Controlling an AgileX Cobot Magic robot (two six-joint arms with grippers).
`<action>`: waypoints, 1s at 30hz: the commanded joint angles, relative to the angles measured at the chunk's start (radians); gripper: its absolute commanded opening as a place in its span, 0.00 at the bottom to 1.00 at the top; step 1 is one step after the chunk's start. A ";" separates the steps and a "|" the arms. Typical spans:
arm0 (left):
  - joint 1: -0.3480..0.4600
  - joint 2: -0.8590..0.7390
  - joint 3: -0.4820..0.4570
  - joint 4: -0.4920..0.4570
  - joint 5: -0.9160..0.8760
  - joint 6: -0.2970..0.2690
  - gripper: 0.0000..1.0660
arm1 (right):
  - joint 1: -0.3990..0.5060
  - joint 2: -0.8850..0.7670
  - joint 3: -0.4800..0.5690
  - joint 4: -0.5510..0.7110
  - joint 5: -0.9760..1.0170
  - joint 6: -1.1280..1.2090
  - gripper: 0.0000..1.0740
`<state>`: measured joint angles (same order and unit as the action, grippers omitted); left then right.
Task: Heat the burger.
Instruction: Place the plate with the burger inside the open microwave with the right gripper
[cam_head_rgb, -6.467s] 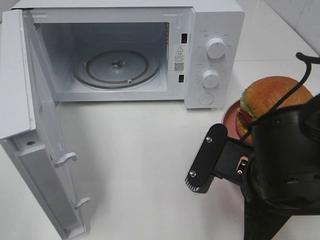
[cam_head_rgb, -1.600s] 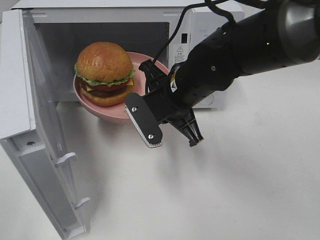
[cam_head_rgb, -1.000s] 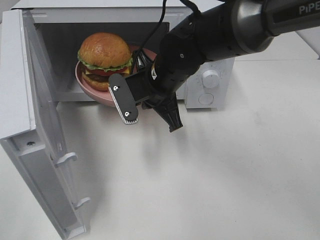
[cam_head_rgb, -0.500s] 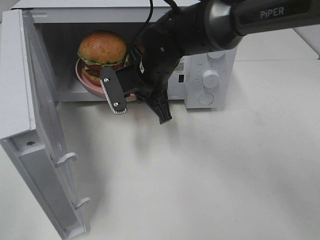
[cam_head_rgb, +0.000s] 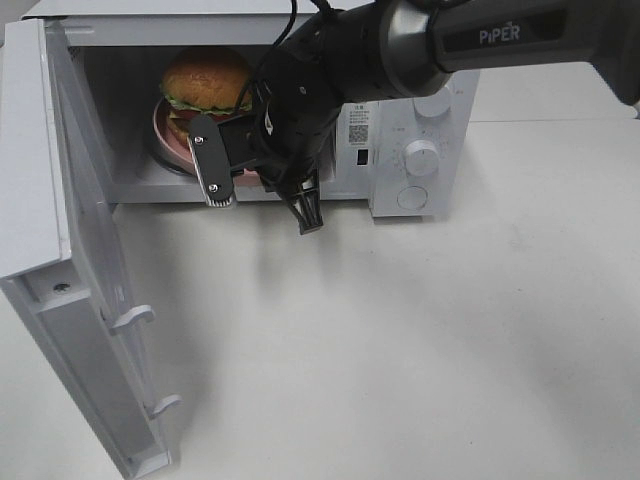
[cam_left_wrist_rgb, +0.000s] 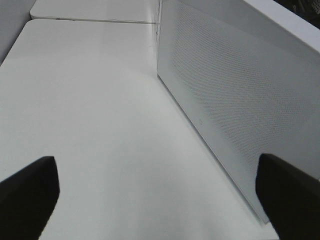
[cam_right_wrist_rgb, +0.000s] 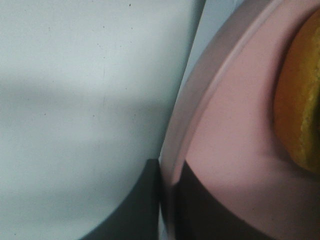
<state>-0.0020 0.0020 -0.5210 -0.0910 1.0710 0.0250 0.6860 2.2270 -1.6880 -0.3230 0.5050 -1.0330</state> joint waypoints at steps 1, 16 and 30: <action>0.003 -0.001 0.002 0.000 0.001 -0.003 0.94 | 0.004 0.004 -0.048 -0.046 -0.033 0.018 0.00; 0.003 -0.001 0.002 0.005 0.001 -0.003 0.94 | 0.004 0.085 -0.157 -0.070 -0.012 0.036 0.00; 0.003 -0.001 0.002 0.005 0.001 -0.003 0.94 | 0.003 0.103 -0.175 -0.072 -0.039 0.140 0.22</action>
<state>-0.0020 0.0020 -0.5210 -0.0850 1.0710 0.0250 0.6860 2.3410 -1.8470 -0.3820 0.4880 -0.9150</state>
